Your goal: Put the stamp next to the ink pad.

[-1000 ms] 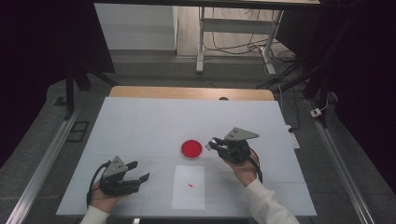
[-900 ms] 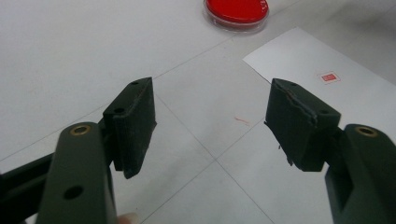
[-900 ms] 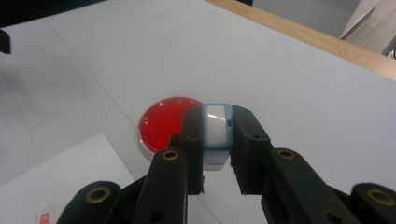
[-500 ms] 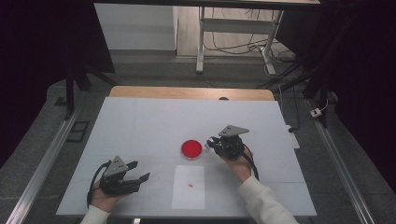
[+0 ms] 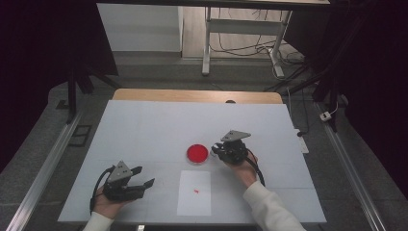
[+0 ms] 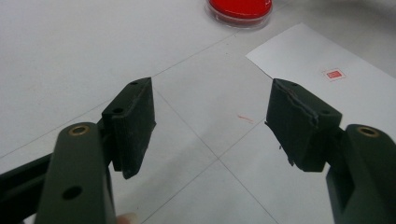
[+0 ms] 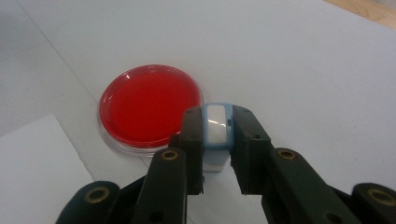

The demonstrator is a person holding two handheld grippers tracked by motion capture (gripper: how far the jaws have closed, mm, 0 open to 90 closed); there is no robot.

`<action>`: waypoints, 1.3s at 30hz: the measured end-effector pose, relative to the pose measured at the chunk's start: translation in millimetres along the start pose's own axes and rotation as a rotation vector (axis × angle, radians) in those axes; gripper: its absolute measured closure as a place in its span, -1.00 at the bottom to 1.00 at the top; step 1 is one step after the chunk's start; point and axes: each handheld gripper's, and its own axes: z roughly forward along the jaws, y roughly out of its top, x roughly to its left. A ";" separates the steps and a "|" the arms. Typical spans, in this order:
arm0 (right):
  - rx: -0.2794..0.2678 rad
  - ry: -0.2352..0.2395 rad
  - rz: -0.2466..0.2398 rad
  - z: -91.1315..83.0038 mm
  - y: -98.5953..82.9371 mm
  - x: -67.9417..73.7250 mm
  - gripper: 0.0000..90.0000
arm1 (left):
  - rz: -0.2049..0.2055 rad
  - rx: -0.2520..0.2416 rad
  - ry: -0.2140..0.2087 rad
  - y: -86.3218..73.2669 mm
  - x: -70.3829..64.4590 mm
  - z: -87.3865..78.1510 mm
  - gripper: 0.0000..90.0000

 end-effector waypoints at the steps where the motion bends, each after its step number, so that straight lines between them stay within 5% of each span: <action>1: 0.000 -0.001 0.000 0.1 0.0 0.1 0.66 | 0.000 0.000 -0.002 0.0 -0.1 0.2 -0.28; 11: 0.000 0.000 0.000 2.1 -1.4 -0.5 0.60 | -0.003 -0.004 -0.001 0.4 -0.6 -0.3 -0.29; 22: -0.062 0.010 0.043 -5.4 -0.9 -3.8 0.09 | -0.001 -0.008 -0.002 0.7 -0.4 -1.6 -0.30; 39: -0.132 0.016 0.021 -28.5 -4.3 -1.2 0.04 | -0.004 -0.007 0.000 0.0 0.5 -1.1 -0.30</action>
